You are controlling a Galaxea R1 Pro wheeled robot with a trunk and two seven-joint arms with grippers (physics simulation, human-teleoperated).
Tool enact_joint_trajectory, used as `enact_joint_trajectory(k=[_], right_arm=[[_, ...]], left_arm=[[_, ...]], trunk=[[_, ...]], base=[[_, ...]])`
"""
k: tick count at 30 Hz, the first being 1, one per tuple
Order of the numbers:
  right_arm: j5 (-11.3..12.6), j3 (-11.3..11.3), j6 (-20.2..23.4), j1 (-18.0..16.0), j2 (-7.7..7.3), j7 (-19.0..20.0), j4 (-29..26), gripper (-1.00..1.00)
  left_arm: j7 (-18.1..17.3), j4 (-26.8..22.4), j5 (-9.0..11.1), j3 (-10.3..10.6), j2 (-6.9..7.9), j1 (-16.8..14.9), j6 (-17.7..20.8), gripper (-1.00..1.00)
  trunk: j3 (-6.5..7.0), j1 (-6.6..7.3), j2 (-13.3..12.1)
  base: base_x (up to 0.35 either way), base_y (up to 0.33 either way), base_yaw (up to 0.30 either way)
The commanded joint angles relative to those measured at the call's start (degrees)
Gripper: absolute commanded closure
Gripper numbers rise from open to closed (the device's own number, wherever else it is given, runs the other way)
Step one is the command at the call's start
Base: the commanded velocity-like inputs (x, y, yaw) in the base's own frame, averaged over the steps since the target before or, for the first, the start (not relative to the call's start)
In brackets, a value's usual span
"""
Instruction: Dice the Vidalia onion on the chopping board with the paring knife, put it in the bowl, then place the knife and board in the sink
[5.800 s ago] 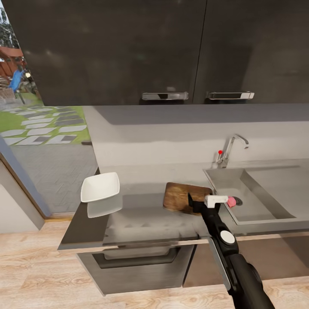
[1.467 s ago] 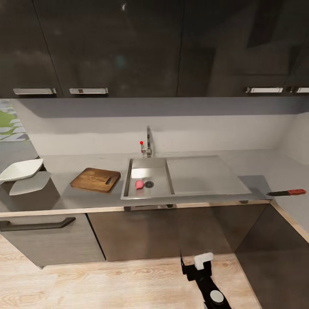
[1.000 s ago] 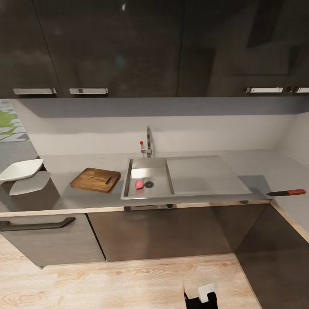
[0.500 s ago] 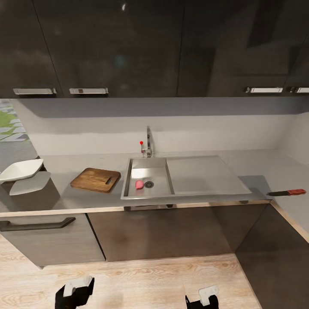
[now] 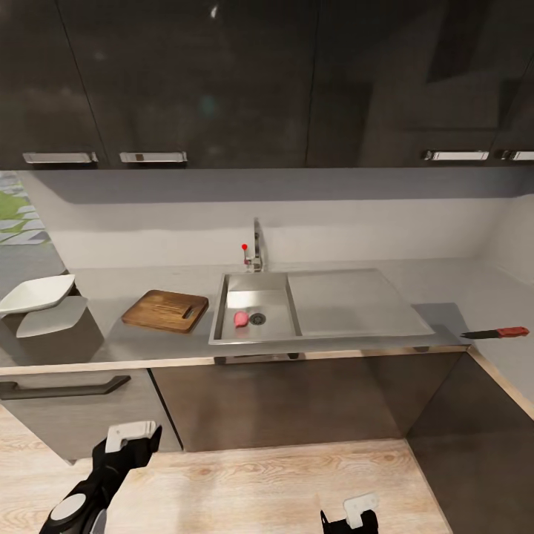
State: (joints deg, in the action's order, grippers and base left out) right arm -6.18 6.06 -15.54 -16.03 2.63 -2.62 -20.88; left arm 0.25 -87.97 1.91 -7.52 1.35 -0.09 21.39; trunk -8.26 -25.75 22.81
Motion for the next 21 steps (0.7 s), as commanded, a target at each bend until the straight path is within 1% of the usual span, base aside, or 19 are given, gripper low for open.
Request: enact_joint_trajectory(k=[1,12,16,21], right_arm=[[-0.59,0.02,-0.11,-0.05,0.01,-0.29,0.05,-1.0],[-0.59,0.0,-0.03,-0.05,0.08,-0.44,0.05,-1.0],[-0.59,0.0,0.01,-0.05,0.09,-0.45,0.05,-1.0],[-0.59,0.04,0.06,-0.05,0.09,-0.45,0.05,-1.0]], left_arm=[[0.02,-0.36,0.2,-0.02,0.0,0.0,0.54,-1.0],[0.08,-0.76,0.2,0.0,-0.03,-0.01,0.97,-1.0],[0.09,-0.77,0.2,0.02,-0.03,-0.01,1.0,-1.0],[0.1,-0.72,0.2,0.04,-0.03,-0.02,1.02,-1.0]], trunk=[[-0.11,-0.03,0.11],[-0.11,-0.03,0.11],[-0.11,-0.03,0.11],[-0.11,-0.03,0.11]], base=[[0.0,0.0,0.0],[-0.016,-0.01,0.0],[-0.08,-0.163,0.0],[-0.065,-0.255,-0.013]])
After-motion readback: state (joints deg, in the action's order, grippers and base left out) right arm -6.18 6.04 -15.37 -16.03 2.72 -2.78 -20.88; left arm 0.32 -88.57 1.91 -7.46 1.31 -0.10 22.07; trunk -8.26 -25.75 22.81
